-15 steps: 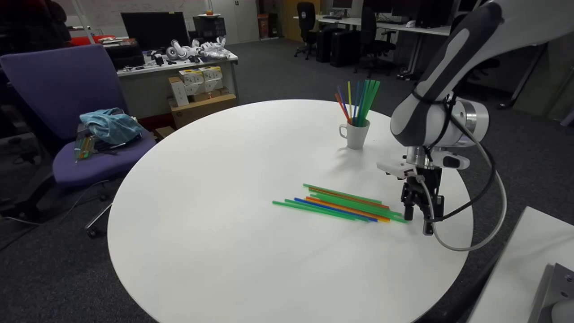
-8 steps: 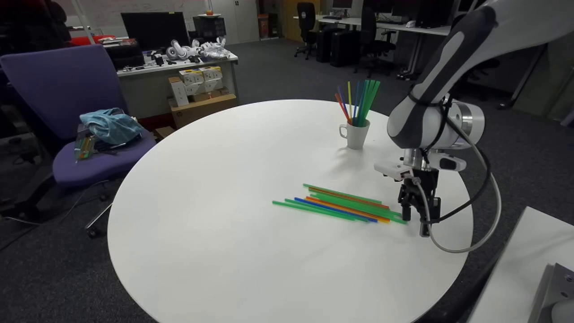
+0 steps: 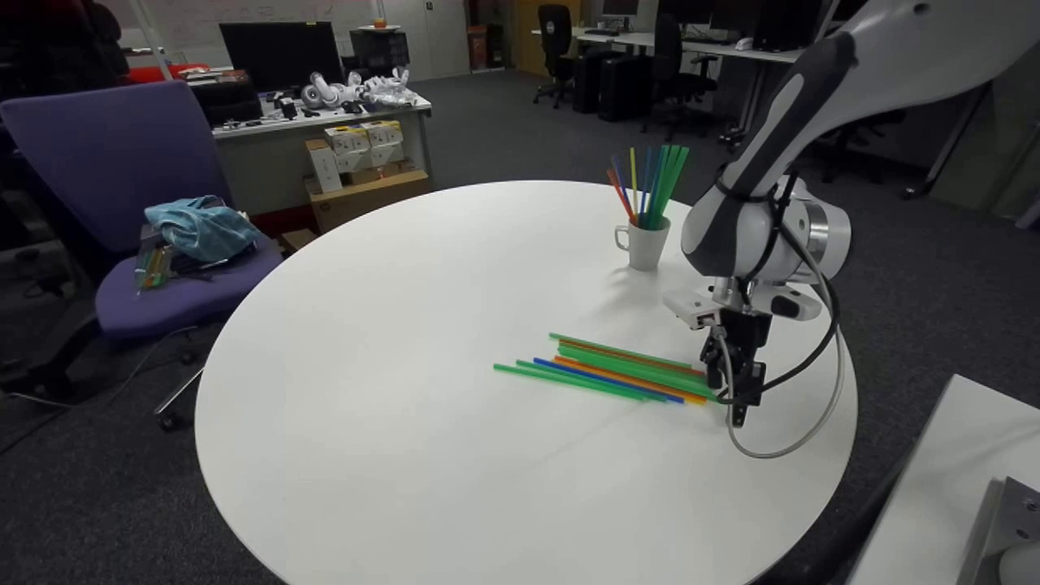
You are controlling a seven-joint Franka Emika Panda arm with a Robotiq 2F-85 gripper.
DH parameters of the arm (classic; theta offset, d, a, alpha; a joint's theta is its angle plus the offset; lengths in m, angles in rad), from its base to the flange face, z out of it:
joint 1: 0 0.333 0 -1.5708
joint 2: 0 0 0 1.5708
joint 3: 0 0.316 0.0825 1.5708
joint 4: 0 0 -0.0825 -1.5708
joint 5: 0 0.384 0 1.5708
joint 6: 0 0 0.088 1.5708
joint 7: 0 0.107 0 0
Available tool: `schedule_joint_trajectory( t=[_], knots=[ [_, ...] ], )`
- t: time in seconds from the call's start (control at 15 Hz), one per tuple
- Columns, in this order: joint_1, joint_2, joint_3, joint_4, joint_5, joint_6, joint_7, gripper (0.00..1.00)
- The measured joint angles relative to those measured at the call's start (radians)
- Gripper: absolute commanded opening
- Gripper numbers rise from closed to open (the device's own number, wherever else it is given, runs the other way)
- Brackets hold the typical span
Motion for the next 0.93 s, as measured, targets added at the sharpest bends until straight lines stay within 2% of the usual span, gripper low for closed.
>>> schedule_joint_trajectory(
  t=[0.2, 0.47, 0.93],
  knots=[
    [-0.001, 0.004, -0.001, 0.008, 0.01, -0.005, -0.001, 1.0],
    [-0.01, -0.008, -0.016, 0.009, 0.009, -0.071, -0.028, 1.0],
    [-0.053, -0.075, -0.105, 0.005, 0.002, -0.121, -0.093, 1.0]
  ],
)
